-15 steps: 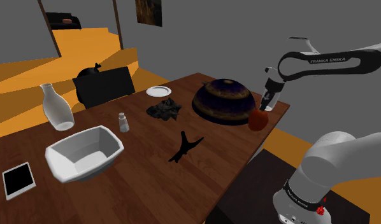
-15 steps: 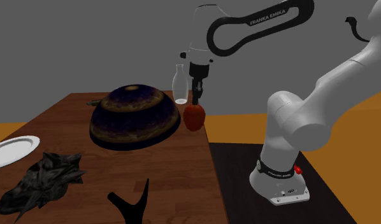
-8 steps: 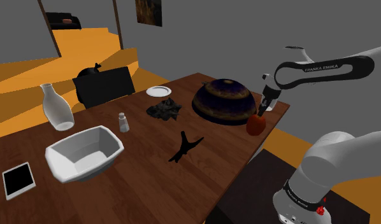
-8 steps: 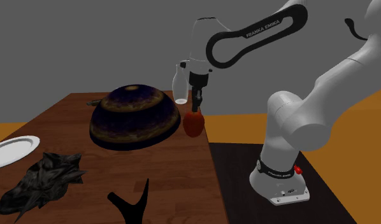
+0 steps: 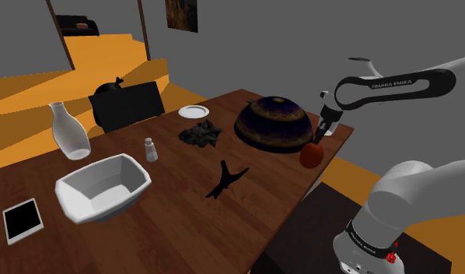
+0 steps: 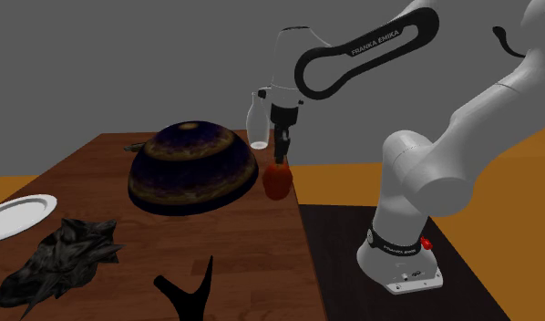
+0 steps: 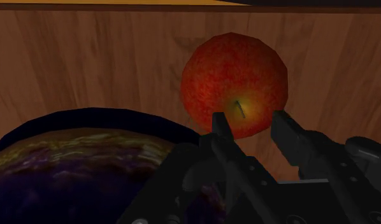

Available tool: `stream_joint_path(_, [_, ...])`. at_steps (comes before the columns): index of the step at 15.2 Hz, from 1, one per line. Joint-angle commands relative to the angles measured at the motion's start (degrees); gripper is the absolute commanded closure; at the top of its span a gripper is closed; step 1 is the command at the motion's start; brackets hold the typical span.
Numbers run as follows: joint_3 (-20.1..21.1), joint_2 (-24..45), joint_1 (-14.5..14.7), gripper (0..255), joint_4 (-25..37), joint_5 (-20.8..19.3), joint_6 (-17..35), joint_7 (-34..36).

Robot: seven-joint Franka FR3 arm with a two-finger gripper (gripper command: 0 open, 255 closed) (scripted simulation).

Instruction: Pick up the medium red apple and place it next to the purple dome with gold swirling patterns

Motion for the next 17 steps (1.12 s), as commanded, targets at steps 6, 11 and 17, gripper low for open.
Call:
stream_joint_path(6, [0.53, -1.07, 0.0, 0, 1.3, 0.32, -2.36, -0.01])
stream_joint_path(11, [1.93, -3.34, 0.08, 0, 5.3, 1.26, -8.61, -0.1])
stream_joint_path(17, [1.93, -3.33, 0.08, 0, 5.31, 1.26, -8.6, -0.1])
